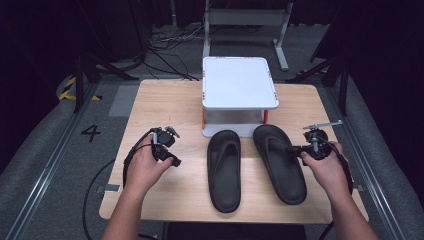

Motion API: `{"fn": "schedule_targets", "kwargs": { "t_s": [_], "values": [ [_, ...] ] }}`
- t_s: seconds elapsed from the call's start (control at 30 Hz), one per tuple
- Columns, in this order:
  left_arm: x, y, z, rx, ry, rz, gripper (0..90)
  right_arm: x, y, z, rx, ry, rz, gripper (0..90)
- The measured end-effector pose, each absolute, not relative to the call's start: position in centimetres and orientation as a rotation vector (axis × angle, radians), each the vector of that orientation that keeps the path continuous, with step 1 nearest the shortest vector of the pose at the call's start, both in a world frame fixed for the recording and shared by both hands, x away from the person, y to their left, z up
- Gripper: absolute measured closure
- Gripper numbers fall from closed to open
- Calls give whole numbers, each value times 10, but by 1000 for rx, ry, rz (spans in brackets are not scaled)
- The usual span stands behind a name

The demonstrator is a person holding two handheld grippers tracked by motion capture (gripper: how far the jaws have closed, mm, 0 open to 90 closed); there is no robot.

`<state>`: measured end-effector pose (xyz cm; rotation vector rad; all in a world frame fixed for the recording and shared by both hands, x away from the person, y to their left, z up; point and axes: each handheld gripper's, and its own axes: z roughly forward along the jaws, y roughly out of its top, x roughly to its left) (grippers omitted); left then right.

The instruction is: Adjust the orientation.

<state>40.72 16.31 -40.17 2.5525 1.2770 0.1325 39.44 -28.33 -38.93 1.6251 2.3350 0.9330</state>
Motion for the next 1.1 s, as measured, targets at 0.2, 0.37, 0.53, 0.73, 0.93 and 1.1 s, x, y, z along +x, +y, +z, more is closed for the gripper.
{"fn": "schedule_targets", "kwargs": {
  "t_s": [0.2,0.37,0.53,0.73,0.93,1.1],
  "values": [
    [403,166,-402,2545,1293,129,349,398,-262,-400,1608,2382,925,711],
    [402,170,-401,2533,1300,131,350,397,-243,-413,1564,2383,839,703],
    [403,170,-401,2532,1292,129,349,396,-238,-416,1550,2390,878,564],
    [409,165,-401,2538,1270,118,349,390,-264,-403,1566,2347,928,539],
    [416,156,-401,2562,1244,103,349,385,-282,-411,1504,2351,558,586],
    [420,152,-401,2575,1233,111,351,383,-278,-422,1547,2449,464,671]
  ]
}}
